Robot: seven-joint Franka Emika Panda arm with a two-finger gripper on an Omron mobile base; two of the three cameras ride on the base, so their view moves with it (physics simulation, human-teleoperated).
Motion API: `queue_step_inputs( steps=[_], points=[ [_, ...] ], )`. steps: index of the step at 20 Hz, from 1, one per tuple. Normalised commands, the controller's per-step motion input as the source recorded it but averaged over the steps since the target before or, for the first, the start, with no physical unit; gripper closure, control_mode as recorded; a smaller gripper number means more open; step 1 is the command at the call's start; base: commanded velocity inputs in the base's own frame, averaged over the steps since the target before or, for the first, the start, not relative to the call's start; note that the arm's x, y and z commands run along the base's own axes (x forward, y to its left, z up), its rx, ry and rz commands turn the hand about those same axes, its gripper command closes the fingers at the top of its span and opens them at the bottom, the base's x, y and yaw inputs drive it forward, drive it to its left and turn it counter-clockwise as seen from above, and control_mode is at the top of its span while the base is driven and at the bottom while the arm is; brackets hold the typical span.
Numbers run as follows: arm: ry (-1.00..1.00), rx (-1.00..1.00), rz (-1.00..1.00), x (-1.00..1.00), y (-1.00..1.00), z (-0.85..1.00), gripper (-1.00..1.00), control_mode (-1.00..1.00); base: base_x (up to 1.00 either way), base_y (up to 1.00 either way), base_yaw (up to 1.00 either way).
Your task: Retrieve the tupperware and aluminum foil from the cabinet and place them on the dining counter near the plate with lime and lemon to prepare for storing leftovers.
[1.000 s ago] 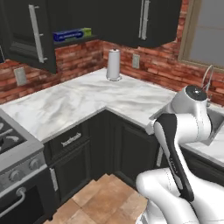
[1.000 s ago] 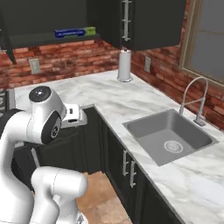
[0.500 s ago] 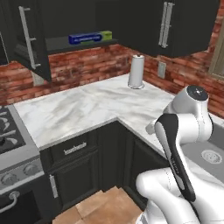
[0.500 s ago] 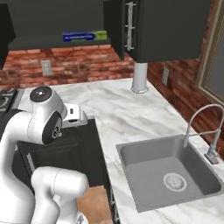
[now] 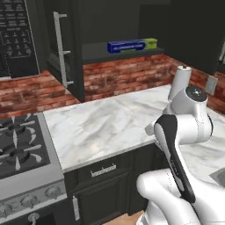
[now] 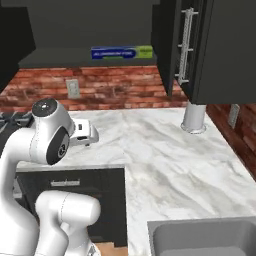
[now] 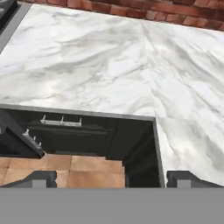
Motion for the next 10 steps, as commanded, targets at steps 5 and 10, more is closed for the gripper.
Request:
queue_step_inputs(
  steps=[5,10],
  points=[
    [0.0,0.0,0.0,0.0,0.0,0.0,-1.0,1.0,0.89,-0.41,0.24],
    [0.0,0.0,0.0,0.0,0.0,0.0,-1.0,1.0,0.84,-0.37,0.22]
  ],
)
